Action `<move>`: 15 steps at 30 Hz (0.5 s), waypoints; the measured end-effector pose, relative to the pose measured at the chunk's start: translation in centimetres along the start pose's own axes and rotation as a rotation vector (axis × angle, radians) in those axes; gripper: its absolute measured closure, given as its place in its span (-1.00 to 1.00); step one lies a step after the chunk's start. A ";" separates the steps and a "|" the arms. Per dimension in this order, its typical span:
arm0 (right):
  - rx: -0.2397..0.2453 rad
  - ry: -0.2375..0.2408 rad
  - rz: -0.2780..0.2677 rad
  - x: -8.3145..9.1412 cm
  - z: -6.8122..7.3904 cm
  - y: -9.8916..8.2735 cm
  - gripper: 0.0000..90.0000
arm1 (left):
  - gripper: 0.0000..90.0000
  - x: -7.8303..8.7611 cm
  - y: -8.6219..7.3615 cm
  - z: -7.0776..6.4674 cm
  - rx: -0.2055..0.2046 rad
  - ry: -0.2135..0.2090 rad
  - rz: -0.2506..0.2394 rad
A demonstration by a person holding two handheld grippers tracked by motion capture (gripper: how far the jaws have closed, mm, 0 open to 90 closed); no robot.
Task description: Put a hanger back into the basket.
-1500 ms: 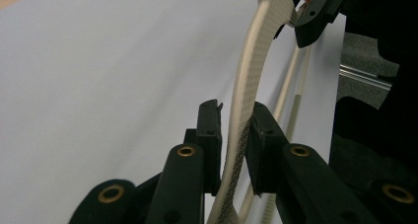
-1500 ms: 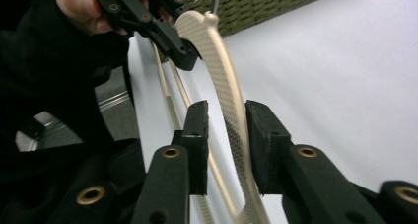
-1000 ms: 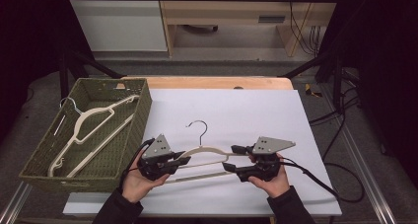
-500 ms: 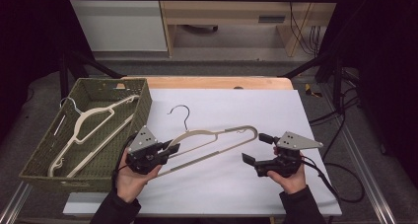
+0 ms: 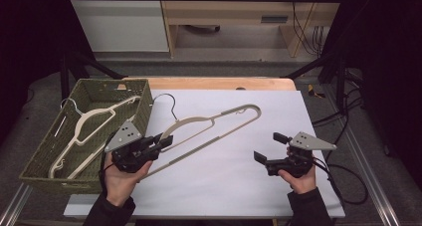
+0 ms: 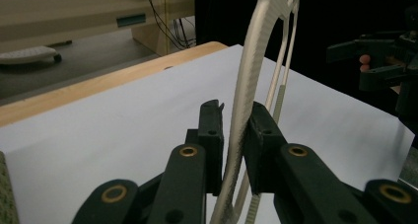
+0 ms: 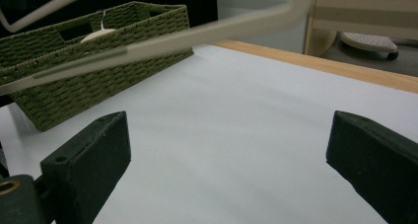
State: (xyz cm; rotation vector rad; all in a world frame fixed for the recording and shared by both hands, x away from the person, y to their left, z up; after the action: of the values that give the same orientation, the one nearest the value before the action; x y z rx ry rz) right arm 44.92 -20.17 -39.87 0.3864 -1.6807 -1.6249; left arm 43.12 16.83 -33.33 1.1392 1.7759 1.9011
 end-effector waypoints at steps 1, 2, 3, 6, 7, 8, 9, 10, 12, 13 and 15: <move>-0.005 -0.006 -0.001 0.1 -0.1 0.0 -0.92 | 0.83 0.2 0.3 -0.1 0.012 -0.020 -0.017; -0.002 -0.008 -0.004 0.3 -0.2 0.0 -0.92 | 0.85 0.4 0.6 0.0 0.030 -0.017 -0.020; -0.007 -0.012 -0.008 0.4 -0.2 0.1 -0.93 | 0.86 0.5 0.9 0.0 0.008 -0.019 -0.025; -0.013 -0.012 -0.012 0.5 -0.4 0.1 -0.92 | 0.90 0.6 1.5 0.3 0.001 0.014 -0.013; -0.015 -0.015 -0.008 0.5 -0.5 0.0 -0.93 | 0.91 0.6 1.6 0.5 0.010 0.021 -0.010; -0.010 -0.017 -0.003 0.5 -0.6 -0.1 -0.93 | 0.90 0.6 1.7 0.7 0.012 0.017 -0.008; -0.010 -0.021 -0.001 0.4 -0.5 -0.1 -0.93 | 0.90 0.6 1.8 0.9 0.020 0.010 -0.012; -0.012 -0.020 0.003 0.4 -0.5 -0.1 -0.93 | 0.90 0.7 1.9 1.1 0.020 0.009 -0.016; -0.014 -0.020 0.001 0.3 -0.5 -0.2 -0.93 | 0.90 1.0 2.3 1.5 0.020 0.017 -0.019; -0.012 -0.020 0.001 0.3 -0.5 -0.2 -0.93 | 0.90 1.2 2.6 1.7 0.015 0.029 -0.019; -0.010 -0.022 0.004 0.3 -0.5 -0.2 -0.93 | 0.90 1.8 3.2 2.1 0.005 0.052 -0.017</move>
State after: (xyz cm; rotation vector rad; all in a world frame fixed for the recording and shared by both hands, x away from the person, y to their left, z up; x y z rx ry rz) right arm 45.03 -20.77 -39.99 0.3603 -1.6878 -1.6397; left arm 44.38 18.94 -29.87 1.0824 1.8123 1.9346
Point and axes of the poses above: each handheld gripper's, and its own axes: x roughly backward along the jaws, y roughly out of its top, z roughly to its left, the point moved 4 cm from there along -x, roughly forward along the jaws, and after that the axes turned 2 degrees about x, right-handed, at the moved point
